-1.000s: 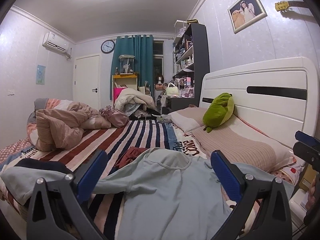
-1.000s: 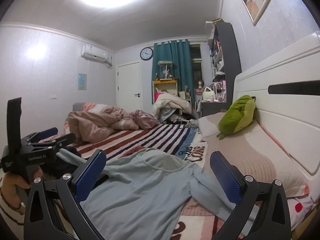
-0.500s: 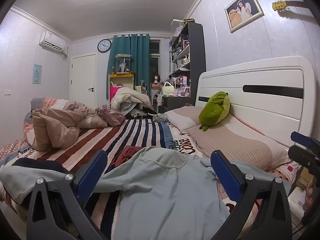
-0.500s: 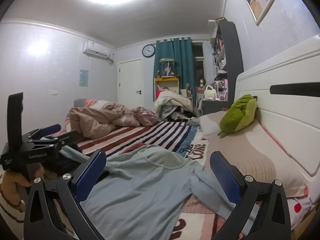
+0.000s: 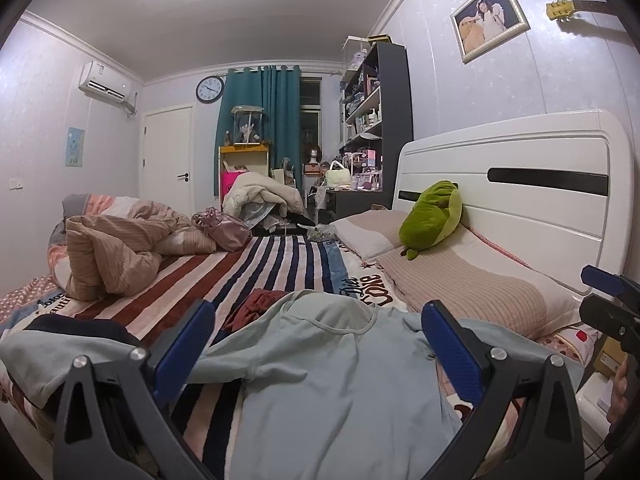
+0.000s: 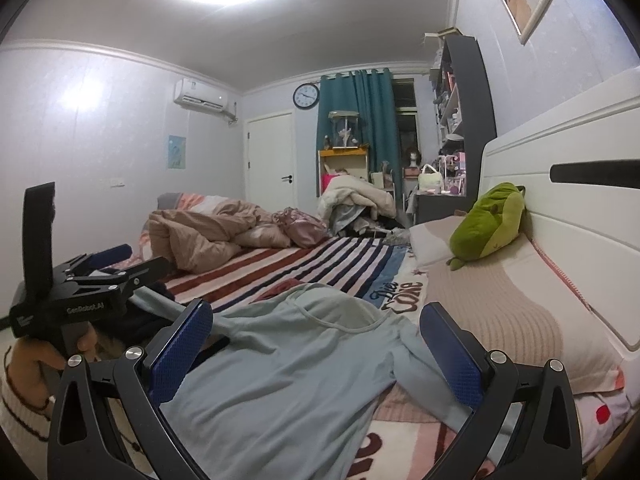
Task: Fold small clothes
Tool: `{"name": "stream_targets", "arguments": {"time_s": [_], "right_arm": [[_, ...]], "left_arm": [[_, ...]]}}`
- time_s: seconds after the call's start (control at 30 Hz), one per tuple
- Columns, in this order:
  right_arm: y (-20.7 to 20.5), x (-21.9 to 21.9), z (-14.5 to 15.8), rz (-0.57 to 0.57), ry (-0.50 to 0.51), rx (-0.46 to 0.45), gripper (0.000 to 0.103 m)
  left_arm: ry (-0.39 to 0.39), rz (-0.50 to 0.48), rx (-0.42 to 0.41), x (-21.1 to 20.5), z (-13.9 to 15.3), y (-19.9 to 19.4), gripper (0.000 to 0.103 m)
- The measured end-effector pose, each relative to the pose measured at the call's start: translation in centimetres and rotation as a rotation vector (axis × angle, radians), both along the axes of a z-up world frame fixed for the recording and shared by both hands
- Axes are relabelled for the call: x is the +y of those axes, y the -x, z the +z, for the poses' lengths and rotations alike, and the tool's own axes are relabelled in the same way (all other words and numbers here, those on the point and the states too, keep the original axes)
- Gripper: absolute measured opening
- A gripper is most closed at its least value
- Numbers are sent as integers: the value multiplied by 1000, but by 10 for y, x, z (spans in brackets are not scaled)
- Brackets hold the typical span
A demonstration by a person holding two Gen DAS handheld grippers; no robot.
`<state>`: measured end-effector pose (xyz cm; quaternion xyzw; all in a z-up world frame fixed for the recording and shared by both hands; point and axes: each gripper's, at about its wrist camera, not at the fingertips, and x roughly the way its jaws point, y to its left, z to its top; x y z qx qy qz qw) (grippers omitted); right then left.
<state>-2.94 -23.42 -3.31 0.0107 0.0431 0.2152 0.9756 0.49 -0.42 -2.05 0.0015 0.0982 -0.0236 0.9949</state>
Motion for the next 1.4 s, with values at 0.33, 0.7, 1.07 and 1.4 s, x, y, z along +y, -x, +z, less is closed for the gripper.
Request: {"name": "stream_targets", "arguments": {"time_s": [0.33,0.7,1.07,1.4], "right_arm": [[-5,2,-1,8,3,16,103],[-17,25,-13,-102,18,13,103],[-50,70,-25,-53,31,111,103],[-58,101,-30,-13,57,153,103]], "left_arm": [[38,-15,46,9,-2,-2,102],[156,-39,78,72,-9,5,102],[276,283,68,229,-44,52,62],[348,432,147,281,-86,49,52]]}}
